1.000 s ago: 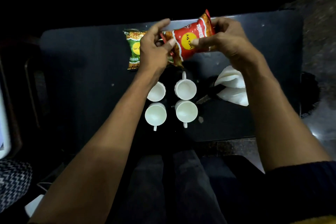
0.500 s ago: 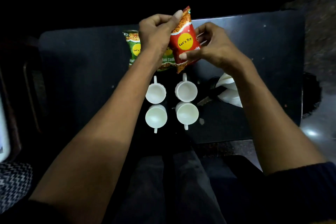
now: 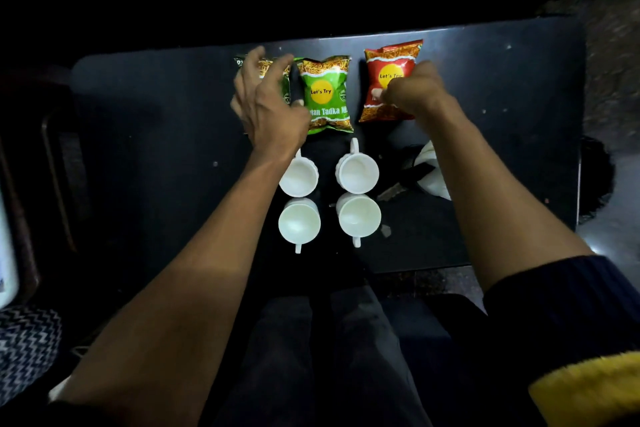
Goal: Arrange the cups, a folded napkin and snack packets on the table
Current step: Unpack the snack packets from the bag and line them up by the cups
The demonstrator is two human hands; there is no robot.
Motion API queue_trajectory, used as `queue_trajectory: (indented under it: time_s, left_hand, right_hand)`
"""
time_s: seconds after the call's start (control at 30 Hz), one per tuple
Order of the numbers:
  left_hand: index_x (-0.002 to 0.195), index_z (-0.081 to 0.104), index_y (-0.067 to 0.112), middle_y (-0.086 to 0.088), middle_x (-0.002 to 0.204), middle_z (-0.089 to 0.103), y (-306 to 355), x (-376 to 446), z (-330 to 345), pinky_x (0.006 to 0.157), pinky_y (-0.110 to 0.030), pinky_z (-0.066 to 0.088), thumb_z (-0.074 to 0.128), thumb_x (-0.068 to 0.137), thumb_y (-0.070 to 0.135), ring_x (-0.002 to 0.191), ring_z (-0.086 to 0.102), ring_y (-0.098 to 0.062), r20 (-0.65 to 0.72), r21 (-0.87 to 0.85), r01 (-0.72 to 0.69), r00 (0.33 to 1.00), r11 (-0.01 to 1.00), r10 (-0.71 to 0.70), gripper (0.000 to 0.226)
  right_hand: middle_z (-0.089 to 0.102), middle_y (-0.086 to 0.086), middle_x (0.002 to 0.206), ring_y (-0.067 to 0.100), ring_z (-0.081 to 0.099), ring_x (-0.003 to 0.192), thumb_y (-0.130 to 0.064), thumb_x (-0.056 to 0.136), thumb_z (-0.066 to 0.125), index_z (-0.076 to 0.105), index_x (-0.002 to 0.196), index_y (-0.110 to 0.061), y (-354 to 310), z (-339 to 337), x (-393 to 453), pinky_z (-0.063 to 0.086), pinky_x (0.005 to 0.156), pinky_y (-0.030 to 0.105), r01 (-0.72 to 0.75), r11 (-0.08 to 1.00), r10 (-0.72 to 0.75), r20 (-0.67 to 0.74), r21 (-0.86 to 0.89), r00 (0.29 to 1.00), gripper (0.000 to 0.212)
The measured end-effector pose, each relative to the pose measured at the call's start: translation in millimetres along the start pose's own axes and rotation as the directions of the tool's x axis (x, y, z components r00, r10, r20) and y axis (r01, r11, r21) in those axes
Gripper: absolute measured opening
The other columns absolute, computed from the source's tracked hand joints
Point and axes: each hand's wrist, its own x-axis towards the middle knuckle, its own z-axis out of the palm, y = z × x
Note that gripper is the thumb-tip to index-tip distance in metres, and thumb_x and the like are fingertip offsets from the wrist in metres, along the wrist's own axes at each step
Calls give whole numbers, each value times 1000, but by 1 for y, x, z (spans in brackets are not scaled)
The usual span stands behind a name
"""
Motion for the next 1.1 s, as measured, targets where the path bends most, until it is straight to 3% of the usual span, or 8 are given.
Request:
queue_trajectory:
  time_s: [0.17, 0.27, 0.43, 0.8, 0.97, 1.1]
  left_hand:
    - [149, 43, 38, -2, 169, 9, -29, -2, -2, 117, -62, 17, 84, 67, 22, 156, 7, -29, 176, 140, -83, 983, 987, 58, 93]
    - [153, 34, 40, -5, 171, 0, -35, -1, 3, 118, -65, 15, 86, 66, 33, 157, 1, -31, 260, 286, -269, 945, 920, 196, 101]
    - [155, 26, 40, -6, 171, -4, -25, 8, 11, 117, -67, 14, 82, 72, 44, 157, -3, -33, 366, 376, -444, 877, 813, 310, 101]
    - [159, 18, 37, -8, 170, 0, -13, 19, 13, 119, -65, 8, 75, 84, 45, 157, 0, -30, 382, 402, -414, 886, 817, 262, 95]
    - [159, 19, 36, -8, 170, 4, -17, 18, 12, 119, -65, 9, 78, 78, 45, 157, 4, -30, 366, 362, -422, 885, 831, 289, 100]
    - [159, 18, 37, -6, 170, 4, -22, 16, 0, 119, -65, 10, 83, 67, 37, 157, 5, -29, 292, 294, -327, 926, 898, 241, 112]
  right_hand:
    - [58, 9, 137, 29, 56, 126, -26, 81, 84, 44, 140, -8, -2, 12, 6, 49, 104, 39, -65, 995, 65, -6, -73, 998, 73]
    - [57, 11, 139, 31, 54, 130, -30, 82, 82, 47, 141, -8, -4, 14, 5, 47, 109, 43, -46, 985, 37, -55, -167, 998, 73]
    - [46, 13, 144, 33, 46, 136, -17, 84, 80, 23, 151, -15, -2, 18, 0, 44, 108, 43, 6, 986, -18, -73, -164, 997, 88]
    - [45, 13, 145, 33, 47, 136, -16, 84, 81, 18, 154, -13, -2, 19, -4, 47, 110, 48, 59, 984, -69, -53, -166, 996, 94]
    - [43, 14, 147, 33, 45, 137, -18, 84, 81, 18, 154, -11, -4, 18, -6, 46, 111, 48, 78, 982, -86, -41, -170, 995, 95]
    - [30, 19, 153, 37, 32, 143, -28, 82, 78, 3, 160, -10, -3, 15, -16, 37, 115, 47, 126, 948, -158, -87, -291, 984, 110]
